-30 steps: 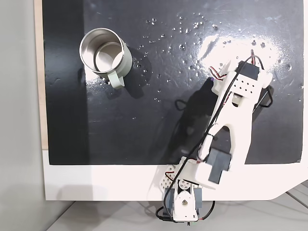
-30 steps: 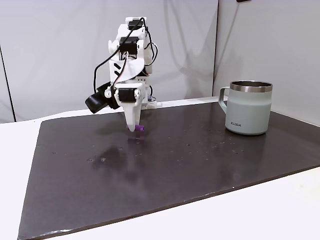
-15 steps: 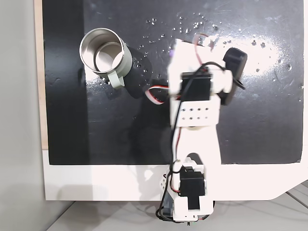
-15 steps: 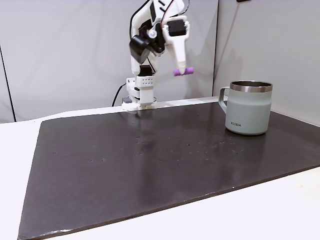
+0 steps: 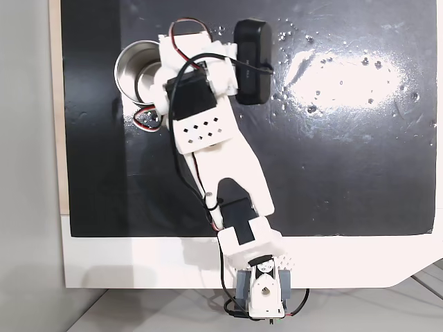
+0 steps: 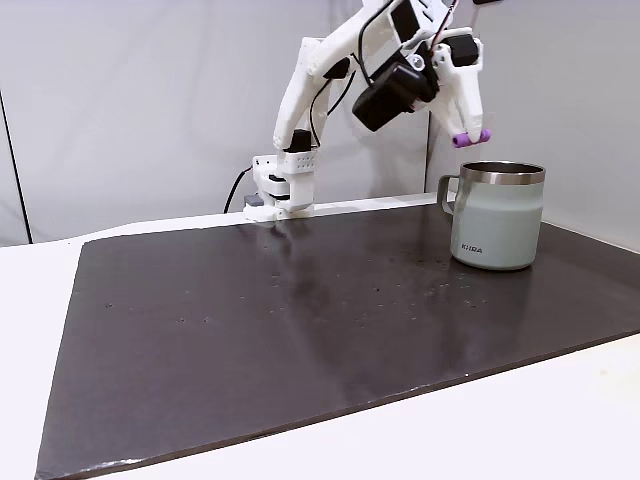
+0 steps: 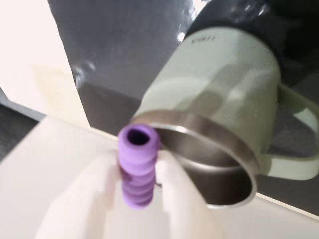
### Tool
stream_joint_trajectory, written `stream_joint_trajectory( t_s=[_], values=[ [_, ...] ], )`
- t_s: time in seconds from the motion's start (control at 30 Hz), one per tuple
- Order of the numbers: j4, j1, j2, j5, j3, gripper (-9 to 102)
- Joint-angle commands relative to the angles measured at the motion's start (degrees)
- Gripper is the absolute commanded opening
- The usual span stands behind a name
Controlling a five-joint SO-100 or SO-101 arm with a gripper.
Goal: Grasp a pengrip and put it in the cup.
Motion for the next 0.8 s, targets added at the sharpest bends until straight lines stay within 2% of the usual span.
stream_joint_trajectory(
  t_s=[0.0, 0.43, 0.47, 0.63, 0.77],
  values=[
    [0.3, -2.3, -1.1, -1.0, -7.3, 0],
    [-1.0, -7.6, -4.7, -1.3, -9.5, 0],
    [-1.0, -7.7, -4.7, -1.5, -9.5, 2],
    [-0.6, -8.4, -4.7, -2.1, -10.1, 24],
    [-0.1, -8.7, -4.3, -2.0, -10.5, 28]
  ],
)
